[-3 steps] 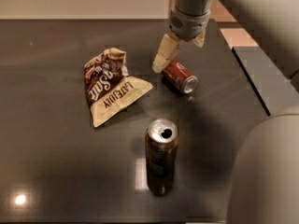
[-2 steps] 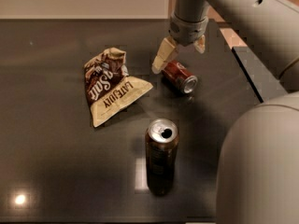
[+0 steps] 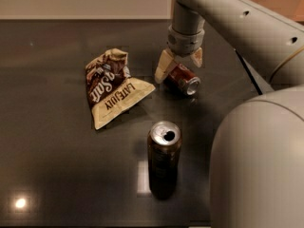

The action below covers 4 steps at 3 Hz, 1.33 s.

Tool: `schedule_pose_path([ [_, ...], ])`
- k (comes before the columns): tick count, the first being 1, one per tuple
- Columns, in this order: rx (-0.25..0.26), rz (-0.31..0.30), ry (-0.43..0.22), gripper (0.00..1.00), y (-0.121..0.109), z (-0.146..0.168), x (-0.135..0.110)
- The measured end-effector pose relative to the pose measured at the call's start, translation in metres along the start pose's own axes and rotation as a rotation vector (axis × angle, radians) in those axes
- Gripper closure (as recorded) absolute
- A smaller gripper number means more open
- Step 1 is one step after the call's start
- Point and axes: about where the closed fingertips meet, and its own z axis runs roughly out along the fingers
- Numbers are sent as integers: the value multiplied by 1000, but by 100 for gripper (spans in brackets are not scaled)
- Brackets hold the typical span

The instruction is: Place coke can upright

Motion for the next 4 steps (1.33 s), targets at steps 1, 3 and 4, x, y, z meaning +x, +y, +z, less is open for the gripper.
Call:
schedule_pose_path([
  [1, 4, -7, 26, 38, 2, 10, 0],
  [3, -65, -132, -98, 85, 12, -23, -9],
  [4, -162, -278, -256, 100, 24, -56, -14],
])
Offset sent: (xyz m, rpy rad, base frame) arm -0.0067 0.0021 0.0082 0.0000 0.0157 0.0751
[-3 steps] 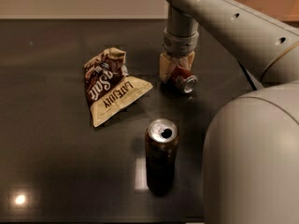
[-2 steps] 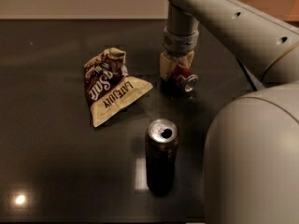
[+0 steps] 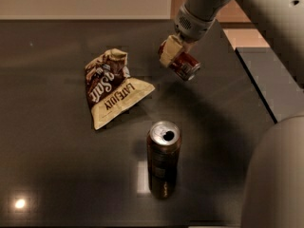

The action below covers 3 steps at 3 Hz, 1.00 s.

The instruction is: Place coke can upright

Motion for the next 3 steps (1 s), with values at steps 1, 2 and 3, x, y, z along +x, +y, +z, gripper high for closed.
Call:
schedule_pose_path([
  [1, -104, -132, -202, 100, 15, -24, -9],
  [2, -195, -236, -433, 100, 26, -44, -12],
  [3, -257, -312, -617, 100, 33, -56, -9],
])
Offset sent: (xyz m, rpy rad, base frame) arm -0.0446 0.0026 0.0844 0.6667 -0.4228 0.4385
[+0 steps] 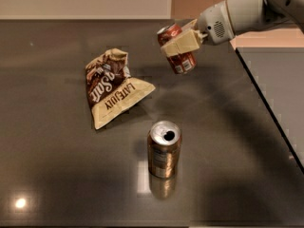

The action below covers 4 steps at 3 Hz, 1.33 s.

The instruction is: Place coke can upright

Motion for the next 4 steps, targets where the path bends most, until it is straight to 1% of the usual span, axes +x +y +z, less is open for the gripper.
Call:
schedule_pose_path([
  [1, -39, -24, -128, 100, 3, -6, 4],
  [2, -81, -27, -215, 100, 4, -9, 12],
  [3, -109, 1, -265, 100, 2, -9, 24],
  [4, -123, 35, -290, 100, -2, -10, 37],
])
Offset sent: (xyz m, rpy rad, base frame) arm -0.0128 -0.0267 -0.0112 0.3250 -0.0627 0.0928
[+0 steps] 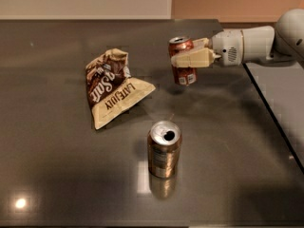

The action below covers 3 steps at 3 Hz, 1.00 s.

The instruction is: Place coke can upright

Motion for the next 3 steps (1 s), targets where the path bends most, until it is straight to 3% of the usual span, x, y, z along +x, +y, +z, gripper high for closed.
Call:
schedule_pose_path([
  [1, 3, 18, -10, 100, -3, -4, 11],
  [3, 92, -25, -39, 100, -3, -4, 21],
])
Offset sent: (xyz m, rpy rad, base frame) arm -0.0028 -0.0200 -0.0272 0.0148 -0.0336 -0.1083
